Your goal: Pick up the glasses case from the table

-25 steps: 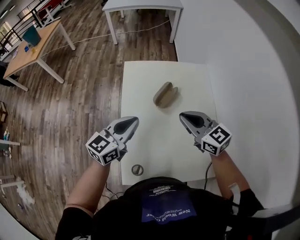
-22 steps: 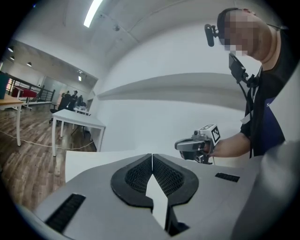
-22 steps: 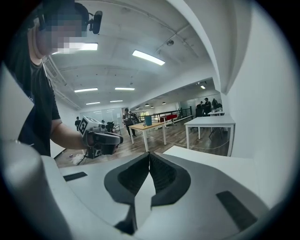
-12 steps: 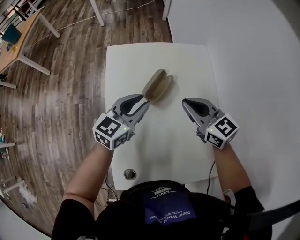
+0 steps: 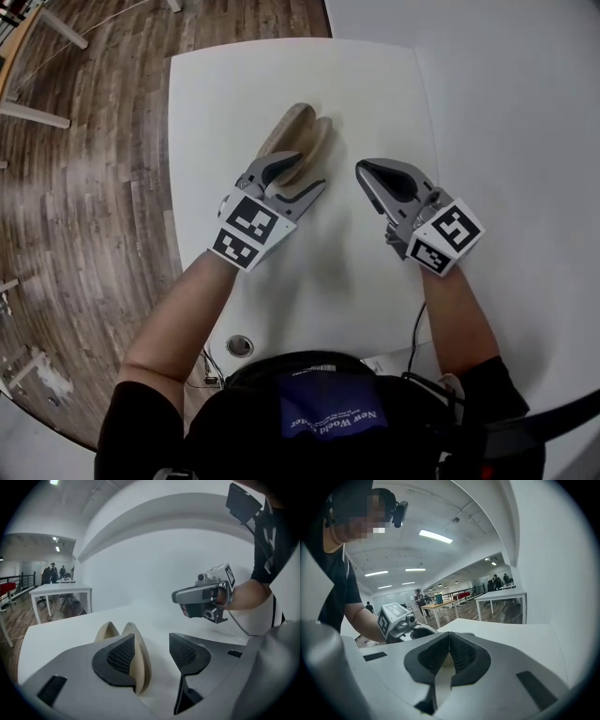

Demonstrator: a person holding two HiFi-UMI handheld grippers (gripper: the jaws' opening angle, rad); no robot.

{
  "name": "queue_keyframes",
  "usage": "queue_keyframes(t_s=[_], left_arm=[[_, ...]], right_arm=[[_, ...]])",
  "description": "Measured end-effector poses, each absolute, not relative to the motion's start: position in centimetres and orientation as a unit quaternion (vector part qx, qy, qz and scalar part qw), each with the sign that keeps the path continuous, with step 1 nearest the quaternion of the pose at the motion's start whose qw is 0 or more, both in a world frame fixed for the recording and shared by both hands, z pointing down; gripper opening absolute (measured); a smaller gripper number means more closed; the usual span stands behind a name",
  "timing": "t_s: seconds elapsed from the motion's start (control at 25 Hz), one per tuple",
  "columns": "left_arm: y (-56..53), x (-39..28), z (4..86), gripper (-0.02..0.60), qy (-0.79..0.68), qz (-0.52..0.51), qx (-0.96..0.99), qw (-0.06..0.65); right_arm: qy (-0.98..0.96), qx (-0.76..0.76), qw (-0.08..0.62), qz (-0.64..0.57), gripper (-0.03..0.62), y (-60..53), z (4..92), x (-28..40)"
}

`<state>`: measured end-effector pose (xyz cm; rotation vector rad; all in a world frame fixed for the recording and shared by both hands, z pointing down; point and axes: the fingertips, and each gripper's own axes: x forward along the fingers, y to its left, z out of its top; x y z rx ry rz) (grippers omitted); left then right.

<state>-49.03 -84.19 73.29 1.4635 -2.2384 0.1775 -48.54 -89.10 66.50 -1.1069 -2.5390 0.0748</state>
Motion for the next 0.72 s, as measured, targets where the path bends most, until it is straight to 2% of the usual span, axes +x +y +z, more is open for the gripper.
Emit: queue_keyframes(t_s=[0.28,0.56,0.64,0.72], left_arm=[[-85.2,-49.9,76.5,0.244,-0.807,0.089,0.525,0.255],[-85.5,-50.1,80.0,0.234,-0.801,0.133,0.505,0.294],[-85.5,-50.1,79.8,0.159,-0.798,0.144,0.508,0.291],[-85.4,-50.1,78.7,0.055,-0.803,0.149,0.509,0.274]], right_arm=[[-0.901,-0.39,0.188,0.034,0.002,-89.7,68.2,-49.4],[-0.9,-0.387,0.194,0.043,0.002,-90.3,69.8,-49.0],[-0.9,-0.388,0.195,0.044,0.002,-90.3,69.6,-49.1],[-0.9,-0.387,0.197,0.041,0.002,-90.2,69.3,-48.8]])
